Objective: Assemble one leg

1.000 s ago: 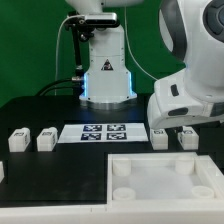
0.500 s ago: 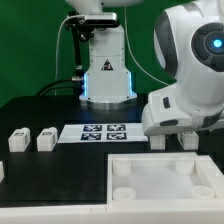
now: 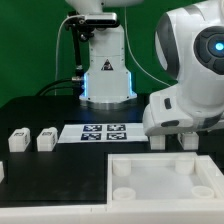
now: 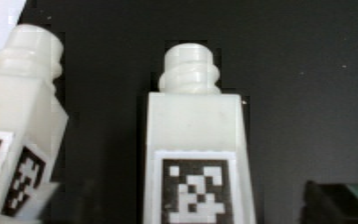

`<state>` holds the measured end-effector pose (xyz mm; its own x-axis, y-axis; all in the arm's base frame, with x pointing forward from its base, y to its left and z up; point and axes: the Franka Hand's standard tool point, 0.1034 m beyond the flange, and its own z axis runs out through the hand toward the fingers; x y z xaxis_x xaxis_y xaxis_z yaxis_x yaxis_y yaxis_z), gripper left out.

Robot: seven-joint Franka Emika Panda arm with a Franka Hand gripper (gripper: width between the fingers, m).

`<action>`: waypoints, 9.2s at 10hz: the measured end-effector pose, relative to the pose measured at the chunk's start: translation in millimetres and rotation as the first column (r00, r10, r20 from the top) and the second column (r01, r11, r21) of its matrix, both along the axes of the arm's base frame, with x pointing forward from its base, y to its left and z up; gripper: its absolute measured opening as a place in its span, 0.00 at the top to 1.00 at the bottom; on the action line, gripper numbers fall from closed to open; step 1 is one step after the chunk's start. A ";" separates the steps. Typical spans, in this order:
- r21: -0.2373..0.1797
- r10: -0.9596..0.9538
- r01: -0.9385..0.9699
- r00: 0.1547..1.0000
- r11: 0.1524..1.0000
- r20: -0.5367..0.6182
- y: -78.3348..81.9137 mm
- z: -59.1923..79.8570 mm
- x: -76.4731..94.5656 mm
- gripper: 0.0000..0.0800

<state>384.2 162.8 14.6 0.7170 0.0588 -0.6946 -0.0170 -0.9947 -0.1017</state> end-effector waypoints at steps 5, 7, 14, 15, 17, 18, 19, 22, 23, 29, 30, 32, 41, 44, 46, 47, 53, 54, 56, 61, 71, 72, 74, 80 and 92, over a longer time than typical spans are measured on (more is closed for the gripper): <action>0.000 0.000 0.000 1.000 1.000 0.000 0.0 0.1 0.0 0.64; 0.000 0.000 0.000 1.000 1.000 0.000 0.0 0.1 0.0 0.64; 0.127 0.093 -0.113 0.983 0.985 0.156 -32.3 67.0 62.3 0.64; 0.125 0.084 -0.122 0.959 0.985 0.271 -42.3 86.4 82.7 0.64; 0.095 0.059 -0.114 0.891 0.989 0.449 -49.5 107.9 104.8 0.64; 0.078 0.048 -0.105 0.844 0.991 0.534 -52.5 103.7 104.4 0.64; 0.066 0.043 -0.100 0.809 0.993 0.587 -55.7 103.0 103.9 0.64; 0.042 0.036 -0.107 0.634 0.993 0.772 -56.1 104.1 124.1 0.64; 0.039 0.028 -0.108 0.556 0.993 0.831 -53.1 129.1 153.3 0.64; -0.004 0.023 -0.098 0.193 0.995 0.981 -60.9 150.6 195.6 0.64; -0.009 0.028 -0.103 0.187 0.995 0.982 -62.8 150.8 198.1 0.64; 0.005 0.017 -0.104 0.211 0.995 0.977 -63.7 145.6 214.5 0.64; 0.032 -0.008 -0.116 0.201 0.993 0.980 -55.2 86.0 233.0 0.64; 0.039 -0.013 -0.116 0.212 0.992 0.977 -52.4 75.9 233.8 0.64; 0.042 -0.015 -0.116 0.220 0.992 0.975 -50.9 68.2 231.2 0.64; 0.042 -0.016 -0.115 0.221 0.992 0.975 -51.1 66.1 230.6 0.64; 0.042 -0.019 -0.108 0.209 0.993 0.978 -52.2 61.6 229.9 0.53; 0.042 -0.019 -0.108 0.209 0.993 0.978 -52.2 61.6 229.9 0.53; 0.042 -0.019 -0.108 0.209 0.993 0.978 -52.2 61.6 229.9 0.21; 0.042 -0.019 -0.108 0.209 0.993 0.978 -52.3 61.6 229.9 0.19; 0.140 0.006 -0.138 0.731 0.980 0.682 -52.4 82.0 250.7 0.19; 0.151 0.008 -0.138 0.764 0.979 0.646 -53.7 82.6 254.3 0.19; 0.205 0.032 -0.139 0.891 0.969 0.453 -57.2 79.6 230.2 0.19; 0.167 -0.080 0.008 0.899 0.986 0.430 -56.8 73.2 242.9 0.19; -0.001 -0.502 0.553 0.758 0.833 0.417 -55.4 69.6 251.4 0.62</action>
Offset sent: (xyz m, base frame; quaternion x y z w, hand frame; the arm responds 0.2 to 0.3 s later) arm 0.0000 0.0000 0.0000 0.0000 0.0000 0.0000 1.0000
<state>635.6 107.4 84.3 0.8169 -0.4717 -0.3320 -0.5272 -0.8440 -0.0983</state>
